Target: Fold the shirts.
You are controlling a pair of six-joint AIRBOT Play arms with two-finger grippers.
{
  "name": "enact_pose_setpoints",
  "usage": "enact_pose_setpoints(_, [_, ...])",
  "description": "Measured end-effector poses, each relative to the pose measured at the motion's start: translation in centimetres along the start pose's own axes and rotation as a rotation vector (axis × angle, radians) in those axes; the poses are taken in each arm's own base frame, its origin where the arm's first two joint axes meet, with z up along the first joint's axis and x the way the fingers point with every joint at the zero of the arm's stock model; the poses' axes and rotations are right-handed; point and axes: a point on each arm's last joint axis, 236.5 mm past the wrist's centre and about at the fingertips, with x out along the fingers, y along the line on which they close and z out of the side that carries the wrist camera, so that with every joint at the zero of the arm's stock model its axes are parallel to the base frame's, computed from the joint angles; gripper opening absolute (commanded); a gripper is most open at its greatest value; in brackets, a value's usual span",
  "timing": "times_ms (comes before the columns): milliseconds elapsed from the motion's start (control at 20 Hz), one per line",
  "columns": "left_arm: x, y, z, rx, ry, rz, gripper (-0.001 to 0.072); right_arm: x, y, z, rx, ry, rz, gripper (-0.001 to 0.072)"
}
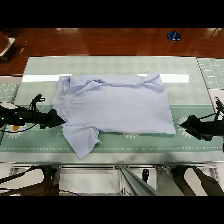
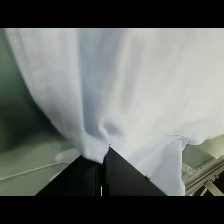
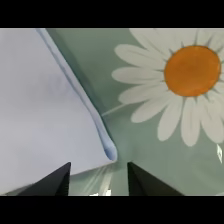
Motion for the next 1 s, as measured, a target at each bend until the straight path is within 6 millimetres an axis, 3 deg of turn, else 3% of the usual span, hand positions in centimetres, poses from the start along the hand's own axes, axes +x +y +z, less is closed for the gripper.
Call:
enact_pose_setpoints(150, [-0.3, -0.6, 0.2, 0.016, 0.001, -0.013, 0.0017, 1.2, -0.6, -1.3, 0.024, 0.095, -0.011, 0.0412])
enact_pose_setpoints(750, [-0.4, -0.8, 0.6, 0.021, -0.01, -0.017, 0.0017, 5.3, 1.9, -2.2, 0.123, 0.267, 0.158, 0.0405])
enact_pose_setpoints(900, [-0.4, -0.9, 0.9, 0.018, -0.021, -0.019, 0.0017, 6.0, 2.7, -1.4, 0.142, 0.244, 0.198, 0.0279])
enact_pose_setpoints(1000, [-0.4, -1.0, 1.2, 0.014, -0.032, -0.025, 0.0017, 6.3, 2.8, -0.7, 0.143, 0.221, 0.211, 0.011])
